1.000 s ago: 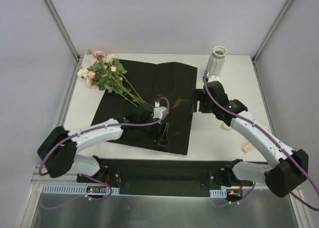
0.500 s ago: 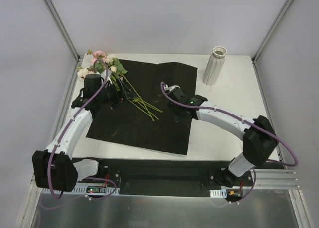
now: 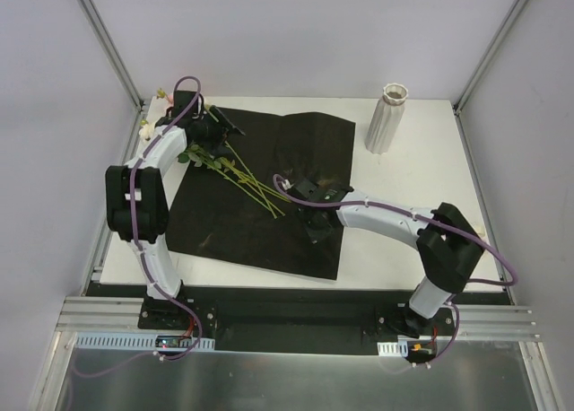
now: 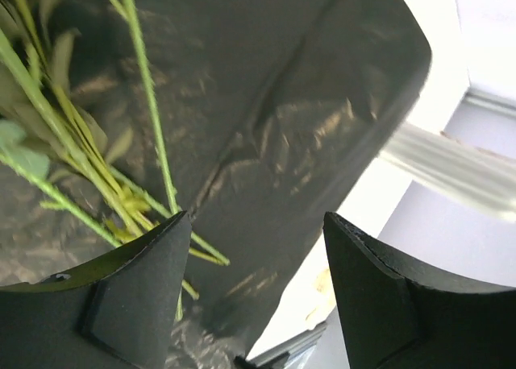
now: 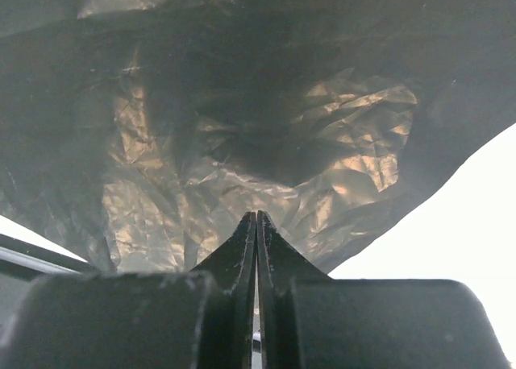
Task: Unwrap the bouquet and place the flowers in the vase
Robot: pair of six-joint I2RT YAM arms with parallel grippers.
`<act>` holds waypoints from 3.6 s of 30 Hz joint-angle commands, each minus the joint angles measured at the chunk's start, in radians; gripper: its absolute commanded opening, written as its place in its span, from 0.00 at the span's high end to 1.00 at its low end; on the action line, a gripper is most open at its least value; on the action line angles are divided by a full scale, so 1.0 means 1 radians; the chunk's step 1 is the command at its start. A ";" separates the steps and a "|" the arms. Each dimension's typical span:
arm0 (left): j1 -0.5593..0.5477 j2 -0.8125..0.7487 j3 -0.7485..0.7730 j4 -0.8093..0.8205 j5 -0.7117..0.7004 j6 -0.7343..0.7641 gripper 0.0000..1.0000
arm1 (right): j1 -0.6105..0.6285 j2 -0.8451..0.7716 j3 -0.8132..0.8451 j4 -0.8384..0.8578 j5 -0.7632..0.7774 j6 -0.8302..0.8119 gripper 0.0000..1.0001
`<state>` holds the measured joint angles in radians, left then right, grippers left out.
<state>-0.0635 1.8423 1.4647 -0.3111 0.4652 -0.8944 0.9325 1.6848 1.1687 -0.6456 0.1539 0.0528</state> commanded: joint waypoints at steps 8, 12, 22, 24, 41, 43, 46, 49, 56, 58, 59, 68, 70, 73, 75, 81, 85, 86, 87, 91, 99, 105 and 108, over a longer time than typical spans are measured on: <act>-0.022 0.107 0.174 -0.108 -0.318 -0.051 0.37 | 0.017 -0.146 -0.050 0.004 0.018 0.004 0.99; -0.022 0.167 0.206 -0.108 -0.330 -0.077 0.40 | 0.019 -0.177 -0.075 0.014 0.018 0.004 0.99; -0.033 0.307 0.345 -0.143 -0.439 -0.118 0.44 | 0.020 -0.336 -0.145 0.011 0.061 0.012 0.99; -0.033 0.339 0.364 -0.146 -0.439 -0.130 0.44 | 0.020 -0.353 -0.152 0.004 0.071 0.007 0.99; -0.033 0.388 0.451 -0.151 -0.405 -0.110 0.96 | 0.011 -0.602 -0.145 0.001 0.064 0.030 0.96; -0.033 0.339 0.477 -0.146 -0.364 -0.080 1.00 | 0.000 -0.628 -0.150 0.017 0.052 0.038 0.96; -0.033 0.246 0.503 -0.123 -0.283 -0.043 1.00 | -0.037 -0.657 -0.161 0.052 0.004 0.053 0.96; -0.033 0.131 0.488 -0.068 -0.180 -0.006 1.00 | -0.093 -0.662 -0.162 0.084 -0.051 0.058 0.96; -0.033 -0.133 0.248 0.239 0.163 0.029 1.00 | -0.244 -0.570 -0.078 0.113 -0.221 0.038 0.86; -0.033 -0.184 0.179 0.304 0.206 0.054 1.00 | -0.268 -0.537 -0.037 0.127 -0.258 0.038 0.73; -0.036 -0.246 0.086 0.343 0.240 0.073 1.00 | -0.291 -0.525 -0.020 0.133 -0.295 0.042 0.69; -0.160 -0.581 -0.462 0.659 0.343 0.164 1.00 | -0.356 -0.361 0.121 0.428 -0.652 0.300 0.31; -0.215 -0.644 -0.541 0.659 0.300 0.199 1.00 | -0.345 -0.352 0.115 0.495 -0.662 0.349 0.30; -0.275 -0.762 -0.673 0.661 0.238 0.256 1.00 | -0.316 -0.329 0.114 0.537 -0.639 0.396 0.29; -0.291 -0.839 -0.751 0.665 0.205 0.275 1.00 | -0.302 -0.303 0.083 0.579 -0.634 0.455 0.30; -0.305 -0.943 -0.866 0.676 0.182 0.273 1.00 | -0.261 -0.264 -0.049 0.816 -0.603 0.666 0.36; -0.305 -0.982 -0.897 0.676 0.187 0.276 1.00 | -0.245 -0.244 -0.072 0.942 -0.606 0.722 0.40; -0.305 -0.986 -0.899 0.675 0.187 0.278 1.00 | -0.242 -0.238 -0.066 0.945 -0.609 0.720 0.40; -0.305 -0.989 -0.899 0.672 0.184 0.278 1.00 | -0.238 -0.234 -0.061 0.945 -0.611 0.716 0.40; -0.305 -0.996 -0.900 0.675 0.184 0.264 1.00 | -0.212 -0.218 -0.047 0.946 -0.606 0.716 0.43; -0.305 -1.000 -0.897 0.705 0.182 0.250 1.00 | -0.187 -0.188 -0.015 0.945 -0.579 0.713 0.65; -0.305 -0.980 -0.877 0.731 0.190 0.242 1.00 | -0.189 -0.154 0.064 0.925 -0.585 0.687 0.84; -0.305 -0.970 -0.850 0.719 0.170 0.242 0.94 | -0.195 -0.142 0.136 0.887 -0.579 0.609 0.95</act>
<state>-0.3649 0.8684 0.5625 0.3511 0.6258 -0.6472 0.7441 1.5326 1.1767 0.2237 -0.4362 0.7460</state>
